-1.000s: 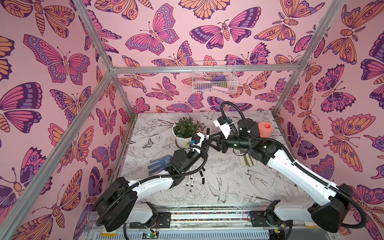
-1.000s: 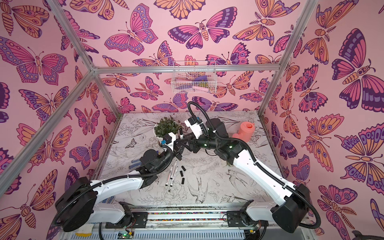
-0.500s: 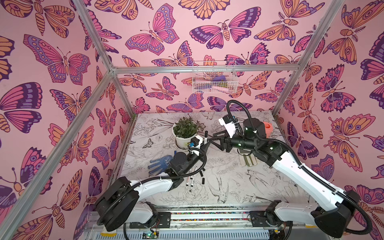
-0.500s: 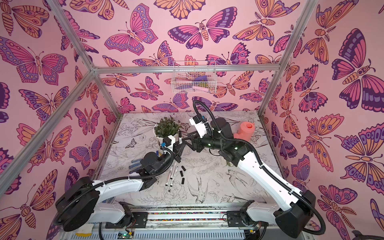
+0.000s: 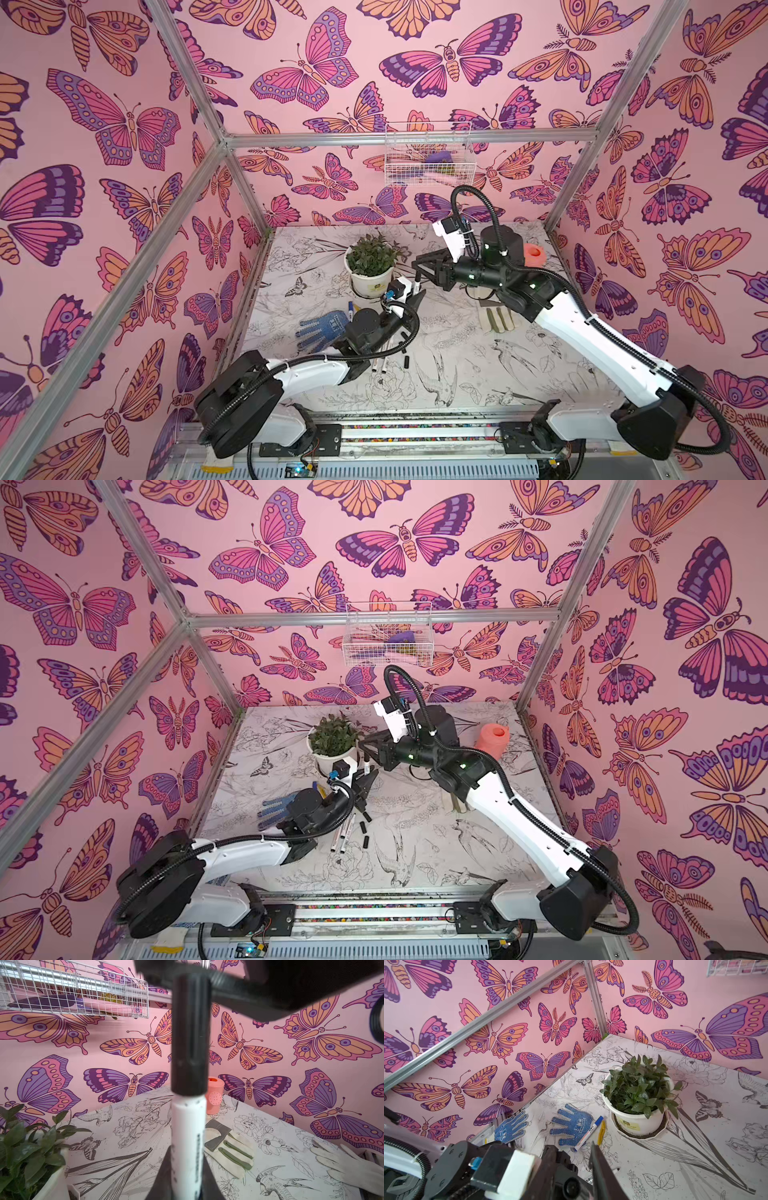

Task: Insert the pens into the pen caps
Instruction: 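Press the black cap down with the right gripper while the left holds the marker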

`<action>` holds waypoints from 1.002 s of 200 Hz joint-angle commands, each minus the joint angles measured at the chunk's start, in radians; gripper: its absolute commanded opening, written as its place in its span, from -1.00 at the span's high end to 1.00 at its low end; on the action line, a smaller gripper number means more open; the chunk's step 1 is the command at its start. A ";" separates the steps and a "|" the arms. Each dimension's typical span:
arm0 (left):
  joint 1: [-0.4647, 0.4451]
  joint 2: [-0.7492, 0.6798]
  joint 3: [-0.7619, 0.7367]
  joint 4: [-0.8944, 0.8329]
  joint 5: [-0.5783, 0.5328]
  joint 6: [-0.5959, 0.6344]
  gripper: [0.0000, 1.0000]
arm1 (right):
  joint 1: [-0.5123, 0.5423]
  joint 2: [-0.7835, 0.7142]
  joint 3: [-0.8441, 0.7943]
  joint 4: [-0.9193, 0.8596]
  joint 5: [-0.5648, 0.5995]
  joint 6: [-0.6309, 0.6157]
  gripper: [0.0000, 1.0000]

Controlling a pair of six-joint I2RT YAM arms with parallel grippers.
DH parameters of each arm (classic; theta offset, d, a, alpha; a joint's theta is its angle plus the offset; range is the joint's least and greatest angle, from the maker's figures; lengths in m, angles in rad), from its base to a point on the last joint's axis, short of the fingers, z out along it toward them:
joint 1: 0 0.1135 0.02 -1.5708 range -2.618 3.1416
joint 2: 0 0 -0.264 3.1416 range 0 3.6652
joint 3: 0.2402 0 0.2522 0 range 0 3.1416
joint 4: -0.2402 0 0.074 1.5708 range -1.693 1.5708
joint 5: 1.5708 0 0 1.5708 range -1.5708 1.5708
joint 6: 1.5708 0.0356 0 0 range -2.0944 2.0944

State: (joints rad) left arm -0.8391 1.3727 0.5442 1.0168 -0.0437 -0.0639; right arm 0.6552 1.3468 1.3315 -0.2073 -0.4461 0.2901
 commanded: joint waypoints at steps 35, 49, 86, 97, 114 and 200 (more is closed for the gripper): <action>-0.008 -0.017 -0.004 0.019 -0.009 0.009 1.00 | -0.009 0.009 -0.052 -0.046 0.007 0.033 0.55; -0.008 -0.015 -0.003 0.018 -0.007 0.010 1.00 | -0.009 0.014 -0.055 -0.048 0.003 0.033 0.55; -0.008 -0.004 -0.006 0.016 -0.005 0.002 1.00 | -0.009 0.015 -0.037 -0.036 -0.019 0.030 0.47; -0.008 -0.001 -0.009 0.016 -0.008 -0.002 1.00 | -0.009 0.015 -0.031 -0.034 -0.023 0.034 0.44; -0.008 0.003 -0.012 0.018 -0.010 -0.007 1.00 | -0.009 0.015 -0.029 -0.032 -0.036 0.038 0.39; -0.008 0.020 -0.012 0.016 -0.010 -0.016 1.00 | -0.008 0.012 -0.043 -0.038 -0.058 0.040 0.47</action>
State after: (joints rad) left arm -0.8440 1.3788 0.5434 0.9924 -0.0463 -0.0681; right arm 0.6449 1.3548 1.2968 -0.2356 -0.4927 0.3336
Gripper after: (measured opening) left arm 0.158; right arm 0.307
